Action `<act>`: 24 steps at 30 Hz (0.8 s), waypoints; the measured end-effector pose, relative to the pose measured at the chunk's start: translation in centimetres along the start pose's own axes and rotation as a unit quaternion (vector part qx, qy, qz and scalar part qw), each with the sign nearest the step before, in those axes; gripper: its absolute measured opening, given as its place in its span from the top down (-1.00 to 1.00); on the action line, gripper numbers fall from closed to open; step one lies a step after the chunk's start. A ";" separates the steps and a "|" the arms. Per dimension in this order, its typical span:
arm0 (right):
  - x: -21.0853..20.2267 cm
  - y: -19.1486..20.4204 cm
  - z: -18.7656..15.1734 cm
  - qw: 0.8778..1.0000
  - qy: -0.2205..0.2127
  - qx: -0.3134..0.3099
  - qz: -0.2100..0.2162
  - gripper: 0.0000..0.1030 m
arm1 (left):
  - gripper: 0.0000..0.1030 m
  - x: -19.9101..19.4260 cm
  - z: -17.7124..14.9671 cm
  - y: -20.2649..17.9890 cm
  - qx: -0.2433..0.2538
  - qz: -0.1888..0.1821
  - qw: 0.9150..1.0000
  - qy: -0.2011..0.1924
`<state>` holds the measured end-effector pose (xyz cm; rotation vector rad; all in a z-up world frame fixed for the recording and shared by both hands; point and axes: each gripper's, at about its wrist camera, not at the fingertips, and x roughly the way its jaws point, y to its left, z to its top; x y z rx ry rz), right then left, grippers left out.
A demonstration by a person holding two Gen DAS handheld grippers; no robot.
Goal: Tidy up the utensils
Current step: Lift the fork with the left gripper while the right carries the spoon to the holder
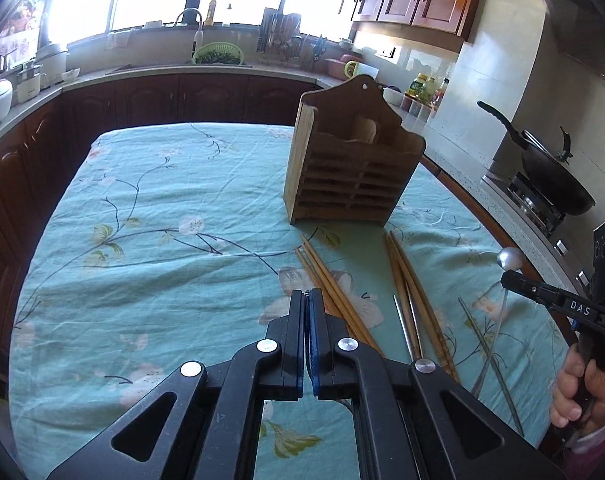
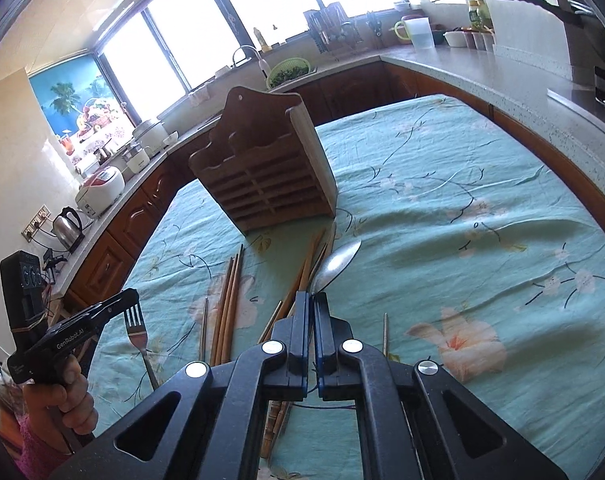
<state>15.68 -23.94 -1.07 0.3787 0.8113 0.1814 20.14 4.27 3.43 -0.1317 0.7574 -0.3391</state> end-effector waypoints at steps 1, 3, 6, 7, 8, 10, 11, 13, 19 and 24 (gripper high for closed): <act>-0.3 0.1 0.2 1.000 -0.006 -0.001 -0.001 0.96 | 0.99 -0.7 0.1 -0.1 0.002 0.002 1.000 -0.008; -0.9 0.2 0.7 1.000 -0.019 -0.004 -0.003 0.96 | 0.99 -2.0 0.3 -0.1 0.004 0.008 1.000 -0.024; -1.6 0.7 1.4 0.999 -0.036 -0.014 -0.005 0.96 | 0.99 -3.9 0.7 -0.3 0.007 0.019 0.999 -0.050; -1.8 0.9 1.7 0.999 -0.040 -0.018 -0.006 0.96 | 0.99 -4.5 0.8 -0.3 0.008 0.023 0.998 -0.058; -2.0 1.1 1.9 0.999 -0.045 -0.021 -0.006 0.96 | 0.99 -4.9 0.9 -0.4 0.009 0.026 0.998 -0.064; -2.2 1.4 2.3 0.998 -0.053 -0.025 -0.003 0.96 | 0.99 -5.7 1.2 -0.5 0.010 0.028 0.997 -0.075; -2.3 1.6 2.5 0.998 -0.056 -0.026 -0.002 0.96 | 0.99 -6.0 1.3 -0.6 0.011 0.030 0.996 -0.078; -2.5 1.9 2.9 0.997 -0.064 -0.031 -0.003 0.96 | 0.99 -6.5 1.6 -0.7 0.009 0.030 0.996 -0.087; -2.6 2.5 4.6 0.996 -0.084 -0.044 -0.005 0.96 | 0.99 -6.6 3.3 -0.7 0.003 0.030 0.994 -0.110; -2.8 3.1 7.2 0.993 -0.106 -0.057 -0.006 0.96 | 0.99 -6.4 5.8 -0.8 -0.001 0.036 0.990 -0.140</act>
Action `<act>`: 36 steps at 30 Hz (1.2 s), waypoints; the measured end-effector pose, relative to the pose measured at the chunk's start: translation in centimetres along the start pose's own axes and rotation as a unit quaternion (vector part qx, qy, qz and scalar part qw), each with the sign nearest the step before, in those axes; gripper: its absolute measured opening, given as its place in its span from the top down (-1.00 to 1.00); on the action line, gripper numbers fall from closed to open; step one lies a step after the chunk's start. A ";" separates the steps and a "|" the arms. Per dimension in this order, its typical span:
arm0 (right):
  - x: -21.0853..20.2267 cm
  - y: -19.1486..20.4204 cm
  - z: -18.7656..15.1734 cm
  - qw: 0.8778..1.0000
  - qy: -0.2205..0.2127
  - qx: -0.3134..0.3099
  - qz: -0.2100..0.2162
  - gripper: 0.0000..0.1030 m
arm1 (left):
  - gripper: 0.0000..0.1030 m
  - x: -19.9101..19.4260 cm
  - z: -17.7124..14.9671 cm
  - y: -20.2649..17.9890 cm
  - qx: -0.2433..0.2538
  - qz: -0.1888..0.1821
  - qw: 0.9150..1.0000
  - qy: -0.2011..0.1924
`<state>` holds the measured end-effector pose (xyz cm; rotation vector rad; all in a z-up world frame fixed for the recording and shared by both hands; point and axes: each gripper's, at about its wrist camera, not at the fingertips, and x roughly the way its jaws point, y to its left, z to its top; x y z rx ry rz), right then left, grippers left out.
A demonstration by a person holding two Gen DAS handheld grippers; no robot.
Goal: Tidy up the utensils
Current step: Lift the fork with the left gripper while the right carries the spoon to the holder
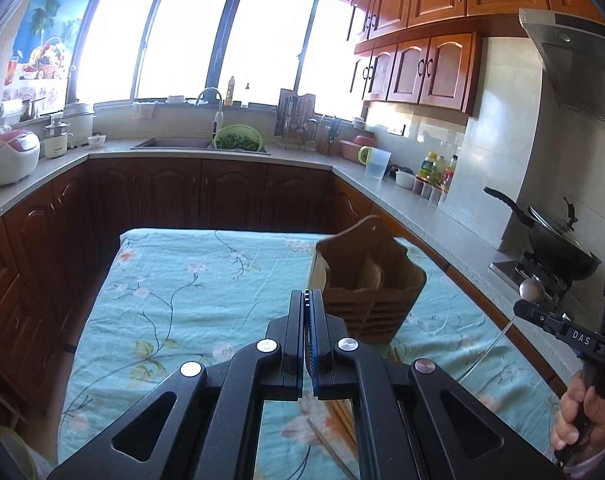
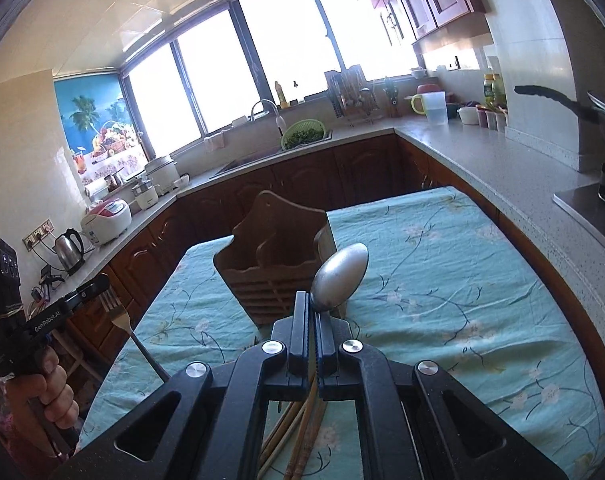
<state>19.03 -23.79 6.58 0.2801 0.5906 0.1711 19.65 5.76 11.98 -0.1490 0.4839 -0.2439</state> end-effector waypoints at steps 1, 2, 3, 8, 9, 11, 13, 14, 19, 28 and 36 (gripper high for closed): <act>0.1 0.1 0.6 1.000 -0.006 -0.005 -0.001 0.96 | 0.99 0.3 0.4 0.0 0.001 0.003 1.000 -0.007; 0.2 0.3 1.3 1.000 -0.013 -0.010 -0.003 0.96 | 0.99 0.5 1.1 -0.1 0.001 0.005 1.000 -0.015; 0.3 0.4 2.0 1.000 -0.021 -0.016 -0.005 0.96 | 0.99 0.7 1.7 -0.3 0.002 0.007 1.000 -0.023; 1.4 1.2 5.7 0.997 -0.059 -0.037 -0.016 0.96 | 0.99 3.1 4.4 -0.9 0.006 0.017 0.998 -0.054; 1.7 1.4 6.4 0.997 -0.066 -0.041 -0.018 0.96 | 0.99 3.7 4.9 -1.0 0.007 0.019 0.998 -0.059; 2.7 1.6 7.8 0.996 -0.075 -0.045 -0.019 0.96 | 0.99 5.4 5.5 -1.3 0.011 0.028 0.997 -0.067; 3.8 1.8 8.8 0.995 -0.080 -0.049 -0.019 0.96 | 0.99 7.4 5.8 -1.8 0.021 0.043 0.996 -0.077; 4.4 2.0 9.1 0.995 -0.082 -0.054 -0.021 0.96 | 0.99 8.3 5.8 -2.1 0.025 0.052 0.995 -0.083; 8.6 2.3 9.3 0.994 -0.071 -0.077 -0.038 0.96 | 0.99 13.8 4.7 -3.4 0.038 0.083 0.992 -0.087; 14.5 0.4 6.0 0.997 -0.010 -0.067 -0.048 0.96 | 0.98 21.3 1.0 -6.1 0.063 0.090 0.992 -0.062; 16.5 0.0 4.4 0.997 0.024 -0.066 -0.036 0.95 | 0.96 24.1 0.3 -5.5 0.063 0.067 0.995 -0.030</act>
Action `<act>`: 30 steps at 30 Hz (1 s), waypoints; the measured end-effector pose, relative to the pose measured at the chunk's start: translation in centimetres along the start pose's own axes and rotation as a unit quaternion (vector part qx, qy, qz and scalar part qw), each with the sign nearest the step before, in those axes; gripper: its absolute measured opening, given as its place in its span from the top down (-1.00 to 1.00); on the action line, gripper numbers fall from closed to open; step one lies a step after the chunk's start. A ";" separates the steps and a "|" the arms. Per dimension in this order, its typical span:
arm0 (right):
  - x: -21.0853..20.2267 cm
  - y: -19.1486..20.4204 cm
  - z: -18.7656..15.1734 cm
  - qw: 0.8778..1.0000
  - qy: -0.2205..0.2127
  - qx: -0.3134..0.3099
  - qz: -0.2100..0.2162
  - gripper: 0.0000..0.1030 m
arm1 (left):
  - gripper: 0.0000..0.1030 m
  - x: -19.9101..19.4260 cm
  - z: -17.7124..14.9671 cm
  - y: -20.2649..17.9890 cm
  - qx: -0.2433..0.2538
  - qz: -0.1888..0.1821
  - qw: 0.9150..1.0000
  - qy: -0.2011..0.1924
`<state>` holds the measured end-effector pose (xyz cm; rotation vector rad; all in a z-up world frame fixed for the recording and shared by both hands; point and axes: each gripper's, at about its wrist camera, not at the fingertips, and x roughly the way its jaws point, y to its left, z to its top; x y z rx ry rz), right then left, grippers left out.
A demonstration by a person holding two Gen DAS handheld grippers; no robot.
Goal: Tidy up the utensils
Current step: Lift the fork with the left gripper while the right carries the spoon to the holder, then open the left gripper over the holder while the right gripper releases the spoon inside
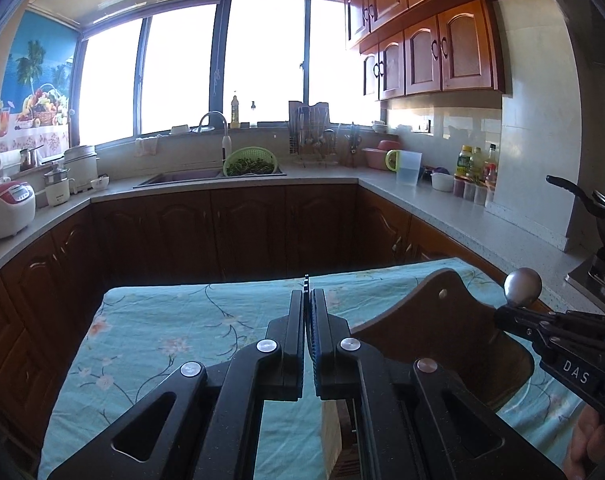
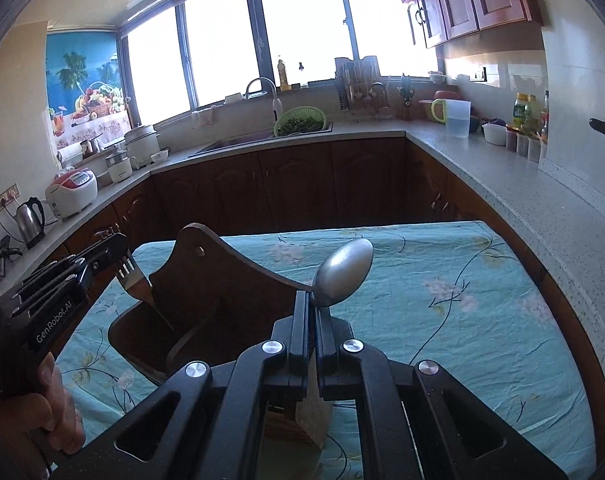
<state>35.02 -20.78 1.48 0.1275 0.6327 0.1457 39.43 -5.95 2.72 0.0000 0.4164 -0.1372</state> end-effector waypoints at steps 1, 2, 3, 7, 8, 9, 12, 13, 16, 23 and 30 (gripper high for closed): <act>0.1 -0.2 0.1 1.000 0.002 0.004 0.003 0.95 | 0.96 0.1 0.3 0.4 0.000 -0.002 1.000 0.001; 0.2 -0.4 0.2 1.000 0.003 0.010 0.007 0.95 | 0.96 0.2 0.4 0.7 0.000 -0.004 1.000 0.002; 0.2 -0.4 0.2 1.000 0.004 0.013 0.009 0.95 | 0.96 0.0 0.7 1.1 -0.002 -0.006 1.000 0.002; 0.2 -0.5 0.5 1.000 0.006 0.015 0.008 0.95 | 0.95 -1.1 1.0 2.9 -0.009 -0.010 1.000 0.004; 0.2 -0.5 0.5 1.000 0.006 0.016 0.009 0.95 | 0.95 -1.0 1.1 3.0 -0.011 -0.011 1.000 0.005; 0.2 -0.5 0.6 1.000 0.007 0.019 0.011 0.95 | 0.95 -1.1 1.0 3.1 -0.012 -0.011 1.000 0.005; 0.1 -0.7 0.7 1.000 0.008 0.025 0.013 0.86 | 0.94 -1.0 1.0 3.3 -0.015 -0.015 1.000 0.010; 0.0 -0.8 0.8 0.999 0.006 0.028 0.016 0.86 | 0.91 -1.0 0.8 3.3 -0.017 -0.018 1.000 0.012; -0.6 -1.1 0.9 0.999 0.004 0.039 0.022 0.84 | 0.54 -1.4 0.9 3.3 -0.019 -0.019 1.000 0.012; -3.6 -2.4 0.3 0.996 -0.014 0.076 0.034 -0.05 | -0.16 -3.8 0.6 4.3 -0.046 -0.005 0.999 0.001; -7.9 -3.5 -1.6 0.993 -0.045 0.100 0.041 -0.87 | -0.56 -8.0 -1.5 5.4 -0.079 0.017 0.997 0.005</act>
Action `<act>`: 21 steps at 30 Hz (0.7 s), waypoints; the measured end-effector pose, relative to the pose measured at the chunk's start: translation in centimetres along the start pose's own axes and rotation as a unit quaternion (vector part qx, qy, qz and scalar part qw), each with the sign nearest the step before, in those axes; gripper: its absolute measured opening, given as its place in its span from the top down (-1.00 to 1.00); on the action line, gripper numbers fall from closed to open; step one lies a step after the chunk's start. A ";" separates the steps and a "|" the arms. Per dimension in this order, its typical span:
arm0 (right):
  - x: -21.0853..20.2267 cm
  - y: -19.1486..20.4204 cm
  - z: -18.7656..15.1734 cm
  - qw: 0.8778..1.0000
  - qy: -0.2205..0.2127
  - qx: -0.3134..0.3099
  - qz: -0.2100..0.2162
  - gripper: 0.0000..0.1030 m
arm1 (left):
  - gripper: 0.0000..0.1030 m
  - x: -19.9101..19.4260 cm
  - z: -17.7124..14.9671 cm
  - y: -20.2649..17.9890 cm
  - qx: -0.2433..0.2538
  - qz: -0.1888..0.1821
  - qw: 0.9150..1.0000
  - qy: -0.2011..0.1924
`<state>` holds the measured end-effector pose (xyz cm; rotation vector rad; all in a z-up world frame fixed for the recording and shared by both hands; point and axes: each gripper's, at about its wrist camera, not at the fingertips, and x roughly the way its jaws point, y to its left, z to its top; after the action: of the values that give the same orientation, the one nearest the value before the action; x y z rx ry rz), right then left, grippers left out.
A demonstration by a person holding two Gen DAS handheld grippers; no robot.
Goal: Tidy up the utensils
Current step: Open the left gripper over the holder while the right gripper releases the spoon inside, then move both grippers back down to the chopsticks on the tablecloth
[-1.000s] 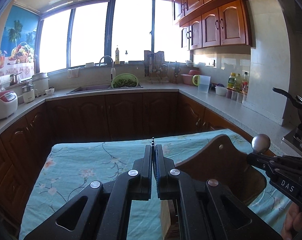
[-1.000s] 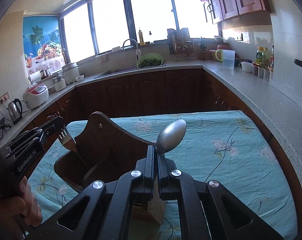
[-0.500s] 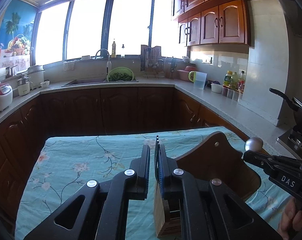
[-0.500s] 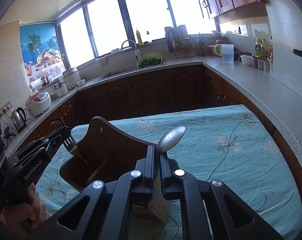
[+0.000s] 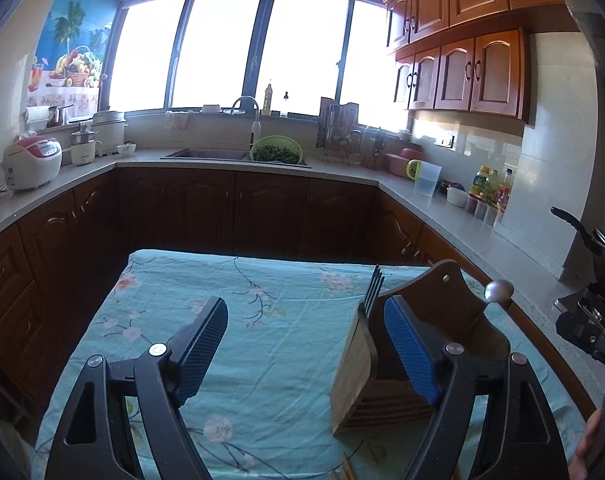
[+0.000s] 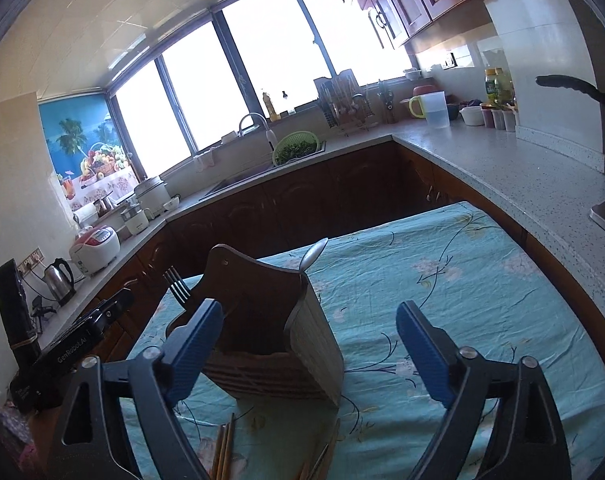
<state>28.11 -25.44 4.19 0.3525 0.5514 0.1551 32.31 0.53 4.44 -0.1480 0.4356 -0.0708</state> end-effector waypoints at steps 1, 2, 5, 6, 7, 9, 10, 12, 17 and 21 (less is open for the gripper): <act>-0.7 0.0 -0.4 1.000 -0.005 0.001 -0.001 -0.88 | -0.57 -0.7 -0.4 0.1 -0.003 0.001 1.000 0.002; -1.3 -0.1 -0.8 1.000 -0.007 0.002 -0.003 -0.89 | -0.59 -1.4 -0.8 0.4 -0.006 0.002 1.000 0.005; -2.9 -0.3 -2.0 1.000 -0.002 0.011 0.002 -0.89 | -0.60 -3.6 -1.9 1.1 -0.016 -0.001 1.000 0.015; -3.5 -0.4 -2.5 1.000 -0.001 0.014 0.001 -0.89 | -0.60 -4.4 -2.2 1.2 -0.019 -0.002 1.000 0.018; -4.1 -0.5 -3.1 1.000 0.000 0.017 0.000 -0.89 | -0.62 -5.2 -2.5 1.4 -0.022 -0.004 1.000 0.021; -5.3 -0.6 -4.1 1.000 0.001 0.023 0.000 -0.89 | -0.63 -6.7 -3.3 1.8 -0.025 -0.007 0.999 0.026; -5.8 -0.7 -4.6 1.000 0.004 0.027 -0.001 -0.89 | -0.64 -7.4 -3.6 2.0 -0.026 -0.008 0.999 0.029; -6.6 -1.1 -5.6 0.999 0.009 0.034 -0.003 -0.89 | -0.64 -8.7 -4.4 2.3 -0.029 -0.010 0.999 0.036; -8.5 -1.4 -8.3 0.999 0.028 0.045 -0.010 -0.89 | -0.66 -11.2 -5.9 3.0 -0.039 -0.017 0.997 0.060; -9.8 -1.7 -10.4 0.998 0.033 0.046 -0.026 -0.89 | -0.66 -12.5 -7.0 3.1 -0.047 -0.029 0.996 0.074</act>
<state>14.38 -26.39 0.03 0.4232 0.6331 0.0912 18.13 3.95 2.85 -0.2497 0.5835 -0.1195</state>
